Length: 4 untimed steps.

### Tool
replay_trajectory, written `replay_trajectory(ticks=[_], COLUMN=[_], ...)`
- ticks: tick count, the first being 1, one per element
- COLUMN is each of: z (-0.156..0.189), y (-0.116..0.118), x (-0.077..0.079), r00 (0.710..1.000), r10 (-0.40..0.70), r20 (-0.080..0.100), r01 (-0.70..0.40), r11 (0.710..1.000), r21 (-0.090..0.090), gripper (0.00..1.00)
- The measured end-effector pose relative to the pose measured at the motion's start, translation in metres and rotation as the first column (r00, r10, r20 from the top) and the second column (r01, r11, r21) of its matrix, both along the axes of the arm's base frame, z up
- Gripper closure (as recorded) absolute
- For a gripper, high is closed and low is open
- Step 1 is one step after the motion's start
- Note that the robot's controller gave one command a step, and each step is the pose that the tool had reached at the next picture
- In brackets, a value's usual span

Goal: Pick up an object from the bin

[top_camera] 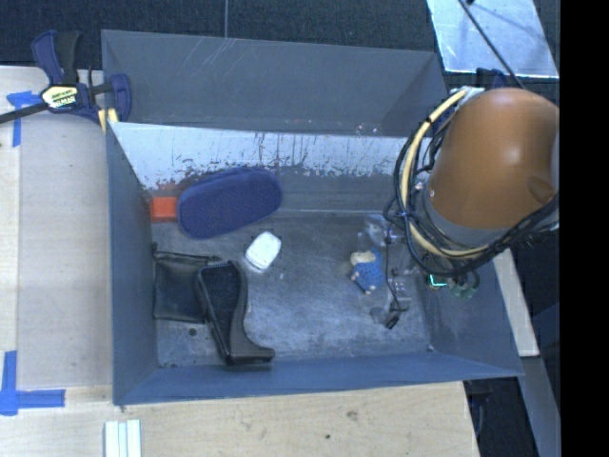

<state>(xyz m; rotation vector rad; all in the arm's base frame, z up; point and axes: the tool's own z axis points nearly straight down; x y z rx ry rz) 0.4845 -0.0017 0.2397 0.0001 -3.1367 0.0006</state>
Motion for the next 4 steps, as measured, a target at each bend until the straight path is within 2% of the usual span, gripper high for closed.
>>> replay_trajectory(ticks=[1,2,3,4], z=[-0.101,-0.174,-0.169,-0.035], y=[-0.035,-0.088,-0.085,-0.077], x=[0.056,0.065,0.066,0.076], r00=[0.963,0.955,0.954,0.959], r10=[0.270,0.298,0.301,0.282], r20=[0.002,0.001,0.007,0.009], r01=[-0.270,-0.298,-0.301,-0.282], r11=[0.963,0.955,0.954,0.959], r21=[0.001,0.000,-0.001,-0.001], gripper=[0.00,0.00,1.00,1.00])
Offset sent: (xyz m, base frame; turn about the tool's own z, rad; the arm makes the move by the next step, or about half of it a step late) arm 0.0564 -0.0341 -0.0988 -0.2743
